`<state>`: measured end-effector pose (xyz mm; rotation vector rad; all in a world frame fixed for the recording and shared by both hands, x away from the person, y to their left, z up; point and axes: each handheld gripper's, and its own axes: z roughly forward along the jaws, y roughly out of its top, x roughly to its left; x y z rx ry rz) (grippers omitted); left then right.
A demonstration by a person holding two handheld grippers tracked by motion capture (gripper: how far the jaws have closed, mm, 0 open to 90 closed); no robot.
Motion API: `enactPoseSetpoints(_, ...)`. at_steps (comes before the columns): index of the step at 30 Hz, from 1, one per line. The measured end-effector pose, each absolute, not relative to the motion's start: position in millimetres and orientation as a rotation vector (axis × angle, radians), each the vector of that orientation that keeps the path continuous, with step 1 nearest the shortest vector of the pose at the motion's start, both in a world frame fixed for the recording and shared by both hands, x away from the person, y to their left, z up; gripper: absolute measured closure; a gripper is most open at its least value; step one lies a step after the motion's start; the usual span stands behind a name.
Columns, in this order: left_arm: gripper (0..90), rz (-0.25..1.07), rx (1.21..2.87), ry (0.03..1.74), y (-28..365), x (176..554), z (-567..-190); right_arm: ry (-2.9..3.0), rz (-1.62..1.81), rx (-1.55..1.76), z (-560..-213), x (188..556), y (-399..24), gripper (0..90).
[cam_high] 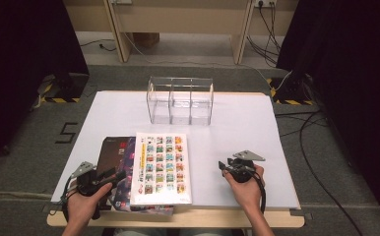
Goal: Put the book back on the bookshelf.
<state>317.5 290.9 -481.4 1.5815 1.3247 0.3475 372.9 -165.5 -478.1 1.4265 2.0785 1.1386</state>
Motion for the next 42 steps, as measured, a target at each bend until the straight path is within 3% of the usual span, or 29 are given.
enactPoseSetpoints(18,44.5,0.108,1.643,1.375,259.9,359.2,-480.0,2.37,1.399,1.483,-469.7,387.4,-109.1,53.2)
enactPoseSetpoints(29,43.8,0.071,1.627,1.43,257.5,364.4,-482.6,2.485,1.461,1.582,-485.7,393.6,-87.1,49.7)
enactPoseSetpoints(38,52.6,0.052,1.605,1.494,257.6,367.2,-477.4,2.488,1.456,1.635,-496.0,391.1,-81.8,46.2)
enactPoseSetpoints(42,55.5,-0.009,1.462,1.465,260.6,364.1,-468.0,2.463,1.477,1.669,-497.2,389.9,-82.8,46.6)
